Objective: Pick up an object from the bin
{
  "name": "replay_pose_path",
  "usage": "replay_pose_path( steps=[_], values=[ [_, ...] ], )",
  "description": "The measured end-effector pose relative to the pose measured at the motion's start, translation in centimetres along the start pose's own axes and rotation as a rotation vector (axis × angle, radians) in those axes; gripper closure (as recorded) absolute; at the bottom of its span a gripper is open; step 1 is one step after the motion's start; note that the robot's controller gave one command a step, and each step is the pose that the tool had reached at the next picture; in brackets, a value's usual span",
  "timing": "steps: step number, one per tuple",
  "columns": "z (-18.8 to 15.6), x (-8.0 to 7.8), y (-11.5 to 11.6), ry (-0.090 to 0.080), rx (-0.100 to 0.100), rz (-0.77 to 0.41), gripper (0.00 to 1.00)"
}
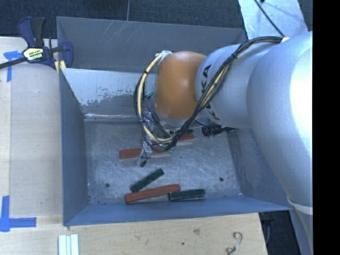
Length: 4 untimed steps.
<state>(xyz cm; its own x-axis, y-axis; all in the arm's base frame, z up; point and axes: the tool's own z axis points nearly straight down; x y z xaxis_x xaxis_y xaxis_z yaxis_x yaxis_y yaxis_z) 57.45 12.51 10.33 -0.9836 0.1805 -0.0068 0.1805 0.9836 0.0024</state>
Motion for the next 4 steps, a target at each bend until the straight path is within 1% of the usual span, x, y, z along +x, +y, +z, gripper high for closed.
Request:
replay_pose_path(
  steps=[1,2,3,4],
  values=[
    [3.3,0.0,0.3,0.005,0.002,0.105,0.0],
    [3.3,-0.1,0.3,0.004,0.002,0.104,0.0],
    [3.1,-0.2,0.3,0.001,0.001,0.106,1.0],
    [1.6,-0.4,0.3,0.002,0.001,0.107,1.0]
  ],
)
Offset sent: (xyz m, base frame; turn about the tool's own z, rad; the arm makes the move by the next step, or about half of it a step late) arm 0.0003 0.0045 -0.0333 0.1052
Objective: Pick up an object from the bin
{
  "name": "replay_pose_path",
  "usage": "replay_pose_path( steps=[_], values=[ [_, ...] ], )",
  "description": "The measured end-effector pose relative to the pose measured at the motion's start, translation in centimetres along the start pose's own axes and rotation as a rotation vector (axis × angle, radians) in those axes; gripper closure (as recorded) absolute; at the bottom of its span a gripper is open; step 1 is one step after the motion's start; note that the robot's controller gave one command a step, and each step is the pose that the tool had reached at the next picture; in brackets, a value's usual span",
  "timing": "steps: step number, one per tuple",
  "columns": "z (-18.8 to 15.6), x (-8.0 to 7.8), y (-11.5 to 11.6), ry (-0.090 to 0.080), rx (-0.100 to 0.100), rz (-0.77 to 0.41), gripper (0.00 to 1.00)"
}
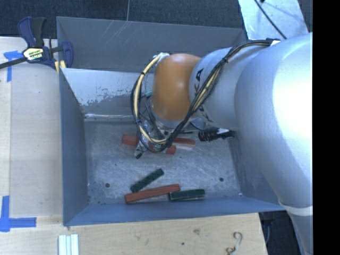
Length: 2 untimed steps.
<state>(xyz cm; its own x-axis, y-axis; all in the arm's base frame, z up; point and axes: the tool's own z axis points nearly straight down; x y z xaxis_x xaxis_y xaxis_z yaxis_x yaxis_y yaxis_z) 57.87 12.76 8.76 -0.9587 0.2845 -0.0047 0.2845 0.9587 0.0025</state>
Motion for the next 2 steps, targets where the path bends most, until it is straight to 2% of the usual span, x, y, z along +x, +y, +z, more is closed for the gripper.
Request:
replay_pose_path(
  steps=[1,2],
  values=[
    [-0.6,-0.1,0.0,0.0,0.0,0.001,1.0],
    [-10.9,-0.4,0.0,-0.004,-0.003,0.0,1.0]
  ],
)
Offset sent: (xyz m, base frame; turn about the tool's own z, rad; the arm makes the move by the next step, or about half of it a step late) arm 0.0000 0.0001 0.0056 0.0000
